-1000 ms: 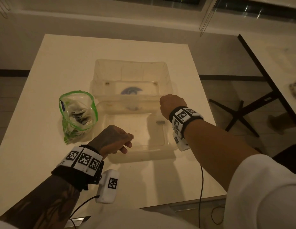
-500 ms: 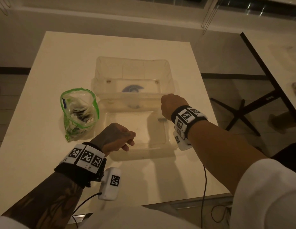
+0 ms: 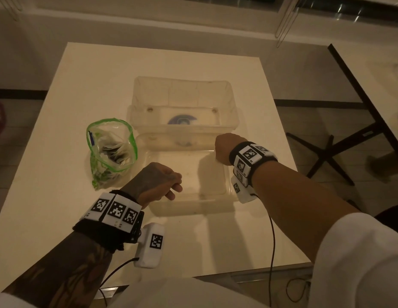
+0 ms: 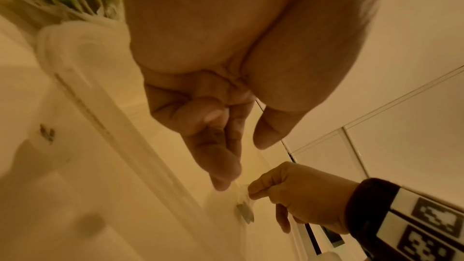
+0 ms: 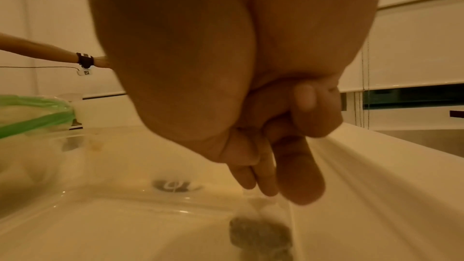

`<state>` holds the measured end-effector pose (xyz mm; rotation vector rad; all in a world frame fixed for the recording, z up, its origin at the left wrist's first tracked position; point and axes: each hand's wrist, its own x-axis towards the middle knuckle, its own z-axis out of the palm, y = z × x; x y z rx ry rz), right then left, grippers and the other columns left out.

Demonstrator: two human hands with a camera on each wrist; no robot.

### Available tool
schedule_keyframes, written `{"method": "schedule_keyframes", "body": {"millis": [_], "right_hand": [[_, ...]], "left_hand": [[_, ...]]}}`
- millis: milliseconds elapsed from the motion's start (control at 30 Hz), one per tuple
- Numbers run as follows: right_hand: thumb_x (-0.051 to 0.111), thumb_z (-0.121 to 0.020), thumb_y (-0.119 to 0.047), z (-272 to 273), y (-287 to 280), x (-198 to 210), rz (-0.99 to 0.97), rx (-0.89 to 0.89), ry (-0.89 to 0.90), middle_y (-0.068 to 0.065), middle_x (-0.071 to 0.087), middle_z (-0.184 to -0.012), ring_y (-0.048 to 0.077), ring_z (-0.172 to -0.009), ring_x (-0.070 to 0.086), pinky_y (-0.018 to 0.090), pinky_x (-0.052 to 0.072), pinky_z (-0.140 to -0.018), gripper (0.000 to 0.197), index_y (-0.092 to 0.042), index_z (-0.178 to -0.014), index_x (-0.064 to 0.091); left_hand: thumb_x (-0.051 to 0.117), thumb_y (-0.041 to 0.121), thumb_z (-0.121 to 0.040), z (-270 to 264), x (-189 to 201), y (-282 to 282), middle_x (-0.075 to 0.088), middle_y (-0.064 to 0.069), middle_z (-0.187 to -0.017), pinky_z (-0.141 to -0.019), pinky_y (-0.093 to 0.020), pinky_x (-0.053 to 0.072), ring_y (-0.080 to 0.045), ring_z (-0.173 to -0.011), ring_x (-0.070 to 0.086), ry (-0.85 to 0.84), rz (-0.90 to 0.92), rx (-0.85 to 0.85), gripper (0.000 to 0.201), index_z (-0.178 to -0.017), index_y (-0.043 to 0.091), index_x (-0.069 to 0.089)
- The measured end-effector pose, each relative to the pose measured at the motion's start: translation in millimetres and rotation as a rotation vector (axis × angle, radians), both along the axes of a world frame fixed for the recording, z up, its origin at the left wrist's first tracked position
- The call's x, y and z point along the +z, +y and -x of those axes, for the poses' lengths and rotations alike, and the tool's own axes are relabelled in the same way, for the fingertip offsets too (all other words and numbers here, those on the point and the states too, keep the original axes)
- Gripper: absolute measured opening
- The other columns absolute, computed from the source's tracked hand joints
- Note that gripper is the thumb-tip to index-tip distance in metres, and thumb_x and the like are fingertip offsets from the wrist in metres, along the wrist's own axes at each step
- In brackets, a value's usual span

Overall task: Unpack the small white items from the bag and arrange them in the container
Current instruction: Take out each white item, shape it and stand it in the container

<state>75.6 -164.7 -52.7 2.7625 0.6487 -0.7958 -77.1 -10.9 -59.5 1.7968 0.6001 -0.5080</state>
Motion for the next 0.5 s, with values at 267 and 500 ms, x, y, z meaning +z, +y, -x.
{"method": "schedule_keyframes", "body": {"millis": [267,500], "right_hand": [[0.049,-0.090,-0.012,4,5,5,-0.009,-0.002,0.001,0.004,0.057,-0.084,0.024,-0.081,0.059,0.034,0.054,-0.077,0.007,-0.011,-0.084,0.054],[0.045,-0.090,-0.014,19,14,7,-0.053,0.070,-0.053,0.002,0.053,-0.084,0.022,-0.079,0.055,0.033,0.051,-0.078,0.007,-0.014,-0.089,0.052]], "left_hand": [[0.055,0.018,-0.094,-8,8,6,0.072,-0.004,-0.082,-0.054,-0.026,0.046,-0.016,-0.061,0.064,-0.091,-0.142,0.064,0.016,-0.086,0.010,0.066],[0.054,0.020,-0.092,-16,9,12,0.066,-0.007,-0.078,-0.065,-0.028,0.045,-0.021,-0.072,0.060,-0.237,-0.638,0.025,0.018,-0.081,0.009,0.062]]}}
